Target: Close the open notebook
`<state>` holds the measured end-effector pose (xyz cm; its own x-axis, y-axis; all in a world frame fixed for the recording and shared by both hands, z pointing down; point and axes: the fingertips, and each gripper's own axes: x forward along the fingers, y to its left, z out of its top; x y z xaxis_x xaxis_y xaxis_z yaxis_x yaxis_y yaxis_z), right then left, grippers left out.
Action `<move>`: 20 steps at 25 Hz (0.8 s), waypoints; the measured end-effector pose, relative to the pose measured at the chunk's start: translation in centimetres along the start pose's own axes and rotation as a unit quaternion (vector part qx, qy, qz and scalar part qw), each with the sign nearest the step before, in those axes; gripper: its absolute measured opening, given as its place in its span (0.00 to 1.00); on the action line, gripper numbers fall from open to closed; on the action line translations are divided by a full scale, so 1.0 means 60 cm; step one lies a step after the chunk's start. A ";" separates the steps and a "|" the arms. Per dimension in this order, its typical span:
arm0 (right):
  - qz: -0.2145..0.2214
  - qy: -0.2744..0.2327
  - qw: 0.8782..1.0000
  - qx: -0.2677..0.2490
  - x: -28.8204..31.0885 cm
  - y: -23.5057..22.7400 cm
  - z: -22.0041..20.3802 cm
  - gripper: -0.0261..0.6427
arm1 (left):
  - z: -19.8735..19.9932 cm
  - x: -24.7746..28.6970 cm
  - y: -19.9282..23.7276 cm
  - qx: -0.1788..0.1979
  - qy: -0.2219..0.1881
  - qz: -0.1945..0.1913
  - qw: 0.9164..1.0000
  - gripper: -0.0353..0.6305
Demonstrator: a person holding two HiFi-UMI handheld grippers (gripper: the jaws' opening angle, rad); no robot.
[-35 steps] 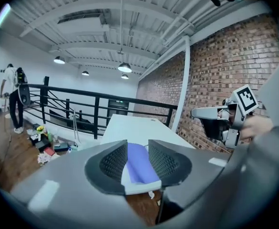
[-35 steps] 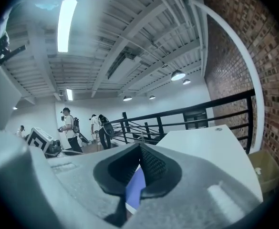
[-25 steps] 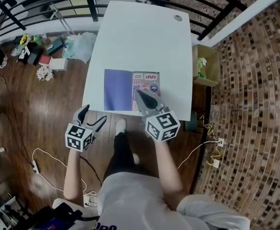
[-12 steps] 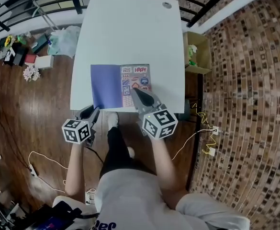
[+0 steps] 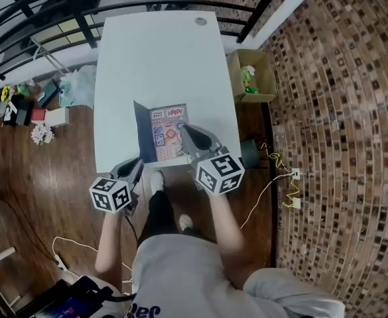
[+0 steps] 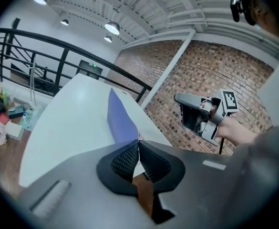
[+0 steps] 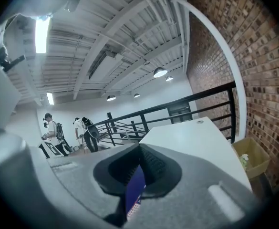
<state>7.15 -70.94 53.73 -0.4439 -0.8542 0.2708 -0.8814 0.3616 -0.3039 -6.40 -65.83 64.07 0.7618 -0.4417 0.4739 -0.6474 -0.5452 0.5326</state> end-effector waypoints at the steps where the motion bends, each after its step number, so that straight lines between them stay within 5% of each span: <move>1: -0.010 -0.004 1.000 -0.001 -0.011 -0.008 0.008 0.02 | 0.008 0.013 -0.017 0.005 0.004 -0.013 1.000 0.08; 11: -0.090 -0.018 0.996 0.015 -0.121 -0.094 0.010 0.02 | -0.015 0.172 -0.127 0.019 0.074 -0.084 0.994 0.09; 20: -0.129 -0.004 0.991 0.042 -0.168 -0.132 -0.037 0.02 | -0.089 0.289 -0.128 0.005 0.145 -0.072 0.987 0.09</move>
<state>18.26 -64.35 55.44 -0.2041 -0.9174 0.3417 -0.9484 0.0988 -0.3012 11.66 -65.47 71.92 0.8061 -0.1387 0.5753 -0.5320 -0.5956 0.6019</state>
